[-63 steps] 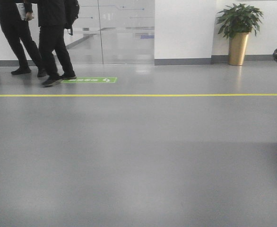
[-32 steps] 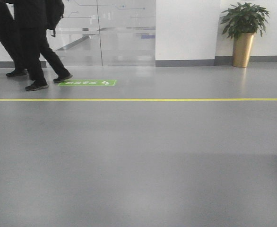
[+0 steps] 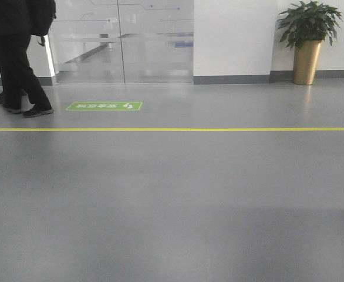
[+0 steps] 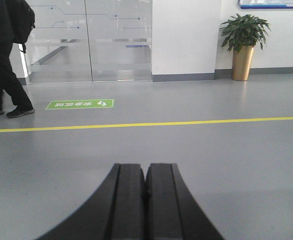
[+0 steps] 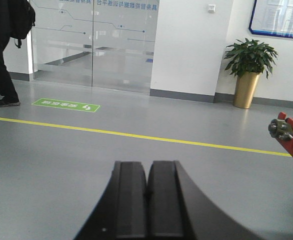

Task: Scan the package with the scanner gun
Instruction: 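Drive the base forward and turn toward the red conveyor table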

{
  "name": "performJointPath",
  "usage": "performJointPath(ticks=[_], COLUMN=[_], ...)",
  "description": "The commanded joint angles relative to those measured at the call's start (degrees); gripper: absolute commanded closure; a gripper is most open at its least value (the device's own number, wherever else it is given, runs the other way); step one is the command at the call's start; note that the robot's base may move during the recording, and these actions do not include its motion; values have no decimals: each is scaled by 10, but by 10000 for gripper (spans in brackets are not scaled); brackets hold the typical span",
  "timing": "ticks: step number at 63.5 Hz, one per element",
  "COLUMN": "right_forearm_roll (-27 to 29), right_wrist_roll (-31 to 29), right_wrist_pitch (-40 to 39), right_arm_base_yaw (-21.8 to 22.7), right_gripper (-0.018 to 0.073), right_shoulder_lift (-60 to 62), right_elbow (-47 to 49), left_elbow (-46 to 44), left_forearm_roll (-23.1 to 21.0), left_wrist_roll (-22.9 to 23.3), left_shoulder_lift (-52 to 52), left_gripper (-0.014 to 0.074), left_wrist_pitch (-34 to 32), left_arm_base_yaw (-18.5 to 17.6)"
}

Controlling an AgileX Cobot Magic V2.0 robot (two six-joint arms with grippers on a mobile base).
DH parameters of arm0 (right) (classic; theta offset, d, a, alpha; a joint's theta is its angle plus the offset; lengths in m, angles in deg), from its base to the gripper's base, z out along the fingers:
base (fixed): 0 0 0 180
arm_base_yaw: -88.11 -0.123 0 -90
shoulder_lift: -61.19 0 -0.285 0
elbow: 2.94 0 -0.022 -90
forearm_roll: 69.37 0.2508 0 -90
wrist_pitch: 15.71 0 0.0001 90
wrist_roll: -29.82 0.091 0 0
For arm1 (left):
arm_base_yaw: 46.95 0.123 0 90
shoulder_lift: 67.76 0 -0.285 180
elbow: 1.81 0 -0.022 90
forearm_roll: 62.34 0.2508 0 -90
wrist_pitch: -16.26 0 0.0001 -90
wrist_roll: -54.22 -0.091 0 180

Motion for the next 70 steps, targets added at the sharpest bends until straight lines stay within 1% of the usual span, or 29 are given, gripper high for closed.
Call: performJointPath(ticks=[1, 70], right_forearm_roll=[-4, -4], right_wrist_roll=[0, 0], right_wrist_pitch=[-7, -7], right_arm_base_yaw=[-1, -1], right_gripper=[721, 721], right_shoulder_lift=[2, 2], right_elbow=[0, 0], left_elbow=[0, 0], left_forearm_roll=[1, 1], left_wrist_roll=[3, 3], left_shoulder_lift=[3, 3], left_gripper=[707, 707], left_wrist_pitch=[-11, -11], left_arm_base_yaw=[1, 1])
